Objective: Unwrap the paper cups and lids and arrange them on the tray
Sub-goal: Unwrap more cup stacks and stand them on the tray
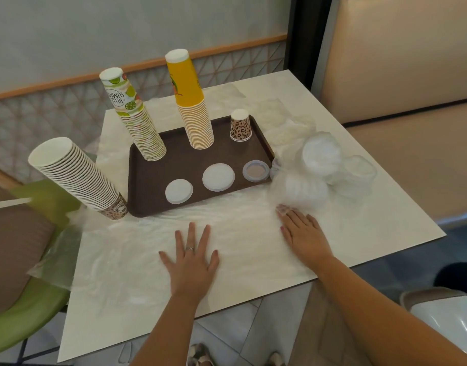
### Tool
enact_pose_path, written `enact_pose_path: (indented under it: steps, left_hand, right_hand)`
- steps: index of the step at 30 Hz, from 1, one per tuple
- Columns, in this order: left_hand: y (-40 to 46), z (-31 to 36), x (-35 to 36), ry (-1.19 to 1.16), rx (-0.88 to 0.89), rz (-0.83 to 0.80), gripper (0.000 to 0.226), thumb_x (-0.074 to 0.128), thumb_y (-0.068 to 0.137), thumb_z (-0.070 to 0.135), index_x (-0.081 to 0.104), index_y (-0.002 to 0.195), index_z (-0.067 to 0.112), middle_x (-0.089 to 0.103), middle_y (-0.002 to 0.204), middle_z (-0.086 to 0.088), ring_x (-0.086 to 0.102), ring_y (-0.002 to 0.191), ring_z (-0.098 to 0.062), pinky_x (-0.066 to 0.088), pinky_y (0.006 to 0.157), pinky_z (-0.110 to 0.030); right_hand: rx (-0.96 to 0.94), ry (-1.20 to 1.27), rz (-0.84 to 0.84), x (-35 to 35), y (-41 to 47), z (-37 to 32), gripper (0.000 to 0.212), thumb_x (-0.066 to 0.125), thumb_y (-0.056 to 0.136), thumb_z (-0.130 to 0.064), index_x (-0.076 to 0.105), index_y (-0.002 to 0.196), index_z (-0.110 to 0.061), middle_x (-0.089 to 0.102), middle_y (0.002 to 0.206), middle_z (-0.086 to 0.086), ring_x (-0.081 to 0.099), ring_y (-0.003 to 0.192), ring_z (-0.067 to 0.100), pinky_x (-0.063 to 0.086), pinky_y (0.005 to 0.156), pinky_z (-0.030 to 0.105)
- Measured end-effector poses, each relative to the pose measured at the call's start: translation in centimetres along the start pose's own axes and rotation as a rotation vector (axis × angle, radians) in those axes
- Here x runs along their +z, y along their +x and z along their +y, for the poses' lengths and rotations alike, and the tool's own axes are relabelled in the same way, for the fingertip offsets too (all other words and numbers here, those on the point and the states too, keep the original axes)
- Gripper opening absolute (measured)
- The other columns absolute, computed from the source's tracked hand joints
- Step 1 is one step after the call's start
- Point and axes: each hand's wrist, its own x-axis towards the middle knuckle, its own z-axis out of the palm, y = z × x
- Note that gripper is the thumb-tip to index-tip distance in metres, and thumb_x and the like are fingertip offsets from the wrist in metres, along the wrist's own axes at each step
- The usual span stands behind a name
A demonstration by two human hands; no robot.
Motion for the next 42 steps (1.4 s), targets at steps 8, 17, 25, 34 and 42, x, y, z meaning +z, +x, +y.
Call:
enact_pose_path:
  steps: [8,17,25,34,42]
  left_hand:
    - [0.2,0.0,-0.2,-0.005,0.030,0.026,0.071,-0.009,0.078,0.059,-0.011,0.147,0.039,-0.019,0.153,0.008,-0.010,0.146,-0.025,0.003,0.110,-0.063]
    - [-0.3,-1.5,-5.0,-0.787,-0.136,0.691,0.028,0.054,0.090,0.003,0.055,0.117,0.009,0.057,0.114,-0.005,0.051,0.099,-0.019,0.047,0.087,-0.039]
    - [2.8,-9.4,-12.0,-1.096,-0.418,0.841,0.073,0.071,0.079,0.004,0.029,0.139,0.007,0.032,0.140,-0.014,0.044,0.118,-0.025,0.045,0.097,-0.042]
    - [6.0,-14.9,-15.4,-1.109,-0.282,0.634,0.110,0.085,0.066,0.017,0.013,0.149,0.020,0.023,0.153,-0.005,0.026,0.138,-0.022,0.035,0.100,-0.033]
    - [9.2,-17.5,-14.4,-1.245,-0.154,0.420,0.094,0.083,0.065,0.004,0.029,0.141,0.019,0.046,0.139,-0.001,0.046,0.125,-0.025,0.048,0.095,-0.038]
  right_hand:
    - [0.005,0.151,0.335,-0.1,0.3,-0.6,0.029,0.062,0.076,0.009,0.067,0.100,-0.007,0.057,0.098,0.013,0.052,0.091,0.033,0.032,0.078,0.030]
    - [-0.348,0.304,0.497,-2.0,1.4,-9.8,0.023,0.051,0.081,-0.009,0.067,0.097,-0.016,0.059,0.085,-0.002,0.050,0.075,0.014,0.037,0.070,0.021]
    - [-0.484,0.470,0.232,-3.8,5.5,-20.7,0.030,0.063,0.081,-0.003,0.064,0.109,-0.013,0.060,0.103,0.001,0.059,0.091,0.014,0.043,0.077,0.015]
    - [-0.401,0.673,0.055,-5.6,10.6,-33.1,0.053,0.063,0.089,-0.016,0.041,0.137,-0.021,0.046,0.138,-0.002,0.052,0.120,0.013,0.038,0.091,0.014]
    - [-0.340,0.690,-0.060,-4.2,13.0,-36.5,0.076,0.066,0.086,-0.029,0.021,0.147,-0.023,0.039,0.147,0.000,0.048,0.127,0.020,0.042,0.102,0.034]
